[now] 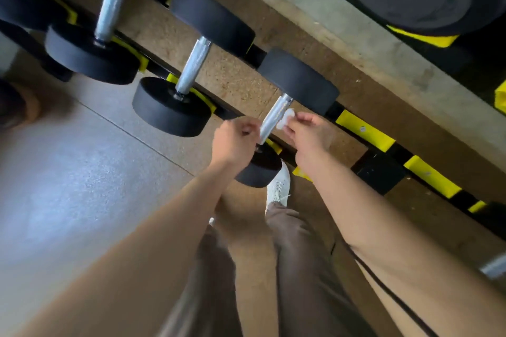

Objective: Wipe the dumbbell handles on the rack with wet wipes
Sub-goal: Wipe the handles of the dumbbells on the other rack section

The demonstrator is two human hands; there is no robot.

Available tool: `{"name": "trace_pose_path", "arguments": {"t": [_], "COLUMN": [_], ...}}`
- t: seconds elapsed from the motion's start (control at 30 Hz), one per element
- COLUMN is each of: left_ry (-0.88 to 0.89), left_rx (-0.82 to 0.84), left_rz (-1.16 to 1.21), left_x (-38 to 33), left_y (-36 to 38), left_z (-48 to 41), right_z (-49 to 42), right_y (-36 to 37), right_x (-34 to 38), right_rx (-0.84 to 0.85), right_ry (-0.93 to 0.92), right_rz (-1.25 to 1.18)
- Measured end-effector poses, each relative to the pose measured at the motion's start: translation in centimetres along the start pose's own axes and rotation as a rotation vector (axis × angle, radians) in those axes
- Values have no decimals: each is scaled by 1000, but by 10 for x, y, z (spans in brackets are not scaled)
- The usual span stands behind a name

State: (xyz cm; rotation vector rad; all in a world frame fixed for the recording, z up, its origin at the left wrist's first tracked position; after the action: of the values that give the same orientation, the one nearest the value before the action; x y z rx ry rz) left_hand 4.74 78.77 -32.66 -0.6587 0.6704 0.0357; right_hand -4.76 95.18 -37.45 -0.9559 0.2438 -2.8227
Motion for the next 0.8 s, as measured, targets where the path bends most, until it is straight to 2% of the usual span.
{"name": "trace_pose_path", "arguments": {"t": [0.17,0.23,0.33,0.4,0.5,0.57,0.8], "left_ry": [36,63,109,128,156,160,338], "left_rx": [288,360,412,494,605,647,656], "left_rz": [-159,-172,-113,-103,-185,-235,-223], "left_x": [-6,-8,-8,-2,10,15,4], "left_y": [27,33,30,29,29,29,19], "left_z": [-48,-58,-68,-70,-77,-82,-95], "right_z": [-10,-9,6,15,19,15,27], "right_y": [18,20,26,23,17,24,56], "right_x": [-13,-29,-56,-55,-23,-8,-41], "right_rx": [-117,-99,-36,-107,-343,-422,-462], "right_ry": [-63,-103,-24,2,-123,-184,-108], "right_rz": [57,201,427,356,119,89,202]}}
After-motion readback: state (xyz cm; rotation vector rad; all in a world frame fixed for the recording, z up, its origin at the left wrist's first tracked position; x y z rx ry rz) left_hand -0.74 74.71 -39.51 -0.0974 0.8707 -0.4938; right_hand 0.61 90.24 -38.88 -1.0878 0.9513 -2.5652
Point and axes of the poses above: each hand's wrist, its own z-axis away from the middle knuckle, its own y-axis out of the palm, x = y × z, the point moved 8 cm from there along -z, towards the middle knuckle, and after that the axes turned 1 degree about -z, right-handed, at the moved point
